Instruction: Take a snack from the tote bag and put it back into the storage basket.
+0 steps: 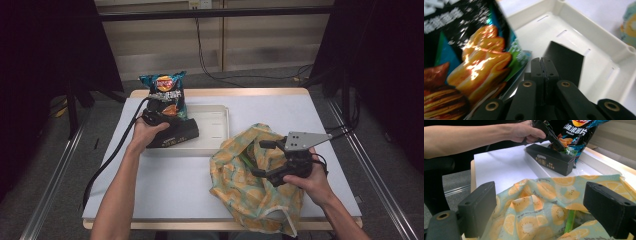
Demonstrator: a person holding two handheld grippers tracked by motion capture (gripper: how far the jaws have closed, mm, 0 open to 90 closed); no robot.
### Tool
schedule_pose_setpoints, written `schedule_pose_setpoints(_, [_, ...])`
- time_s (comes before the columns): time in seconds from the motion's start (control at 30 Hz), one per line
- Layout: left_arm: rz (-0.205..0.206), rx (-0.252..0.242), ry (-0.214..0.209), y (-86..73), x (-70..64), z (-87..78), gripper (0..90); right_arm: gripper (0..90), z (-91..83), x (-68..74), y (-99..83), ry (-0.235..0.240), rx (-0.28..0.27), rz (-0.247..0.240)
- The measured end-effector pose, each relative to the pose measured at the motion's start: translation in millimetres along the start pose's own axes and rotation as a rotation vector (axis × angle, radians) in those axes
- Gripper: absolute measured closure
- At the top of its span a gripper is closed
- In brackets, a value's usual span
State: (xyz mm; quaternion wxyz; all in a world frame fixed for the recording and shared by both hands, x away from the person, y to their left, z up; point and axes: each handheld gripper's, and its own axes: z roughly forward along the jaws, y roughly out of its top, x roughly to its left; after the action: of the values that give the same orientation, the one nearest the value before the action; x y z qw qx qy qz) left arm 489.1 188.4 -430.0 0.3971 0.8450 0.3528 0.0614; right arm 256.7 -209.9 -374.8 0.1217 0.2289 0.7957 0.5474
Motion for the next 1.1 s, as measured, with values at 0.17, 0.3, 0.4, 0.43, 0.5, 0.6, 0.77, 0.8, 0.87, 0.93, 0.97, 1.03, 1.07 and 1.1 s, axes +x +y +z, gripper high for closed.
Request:
schedule_pose_setpoints(0.17, [-0.005,-0.003,0.014,-0.1,-0.5,0.0,89.8,10.9,-0.4,-0.7,-0.5,0.001,0.000,0.003])
schedule_pose_setpoints(0.3, [-0.013,-0.005,0.026,0.4,2.0,0.2,88.9,11.1,-0.7,0.4,-0.1,0.006,-0.002,-0.001])
schedule_pose_setpoints(0.4, [-0.027,0.004,0.041,0.0,2.6,2.3,88.9,11.1,-2.0,0.3,0.1,0.003,-0.004,0.000])
schedule_pose_setpoints(0.43, [-0.031,0.009,0.037,-0.9,3.1,3.7,89.1,11.1,-2.3,-0.1,0.0,0.001,-0.003,0.000])
schedule_pose_setpoints(0.5, [-0.039,0.016,0.020,-1.8,2.2,6.6,89.2,11.1,-2.6,-1.4,-0.3,-0.001,-0.004,0.006])
schedule_pose_setpoints(0.6, [0.000,0.059,-0.005,-3.6,-2.5,8.6,89.5,11.1,-2.9,-1.5,-0.6,-0.002,-0.003,0.004])
schedule_pose_setpoints(0.77, [0.042,0.090,-0.025,-8.8,-8.8,4.4,89.4,11.2,-5.0,-1.1,-0.1,-0.011,-0.005,0.002])
schedule_pose_setpoints(0.8, [0.040,0.082,-0.034,-9.5,-9.3,3.7,89.4,11.2,-5.4,-1.4,-0.2,-0.014,-0.003,0.004])
schedule_pose_setpoints(0.87, [0.057,0.088,-0.031,-10.6,-10.1,0.6,89.3,11.2,-5.3,-1.5,-0.4,-0.012,-0.006,0.004])
schedule_pose_setpoints(0.93, [0.076,0.102,-0.046,-11.2,-9.9,-1.5,89.3,11.2,-4.9,-1.3,-0.4,-0.014,-0.003,0.004])
schedule_pose_setpoints(0.97, [0.078,0.105,-0.037,-11.9,-10.9,-2.1,89.4,11.2,-4.3,-1.5,-0.5,-0.010,-0.006,0.006])
schedule_pose_setpoints(1.03, [0.078,0.101,-0.041,-14.0,-10.9,-2.8,89.5,11.2,-3.8,-1.2,-0.6,-0.012,-0.004,0.005])
schedule_pose_setpoints(1.07, [0.073,0.100,-0.037,-15.4,-11.1,-2.9,89.5,11.2,-3.5,-1.0,-0.6,-0.013,-0.002,0.005])
schedule_pose_setpoints(1.1, [0.075,0.104,-0.036,-16.0,-10.4,-4.1,89.7,11.2,-3.3,-0.9,-0.6,-0.013,-0.003,0.006])
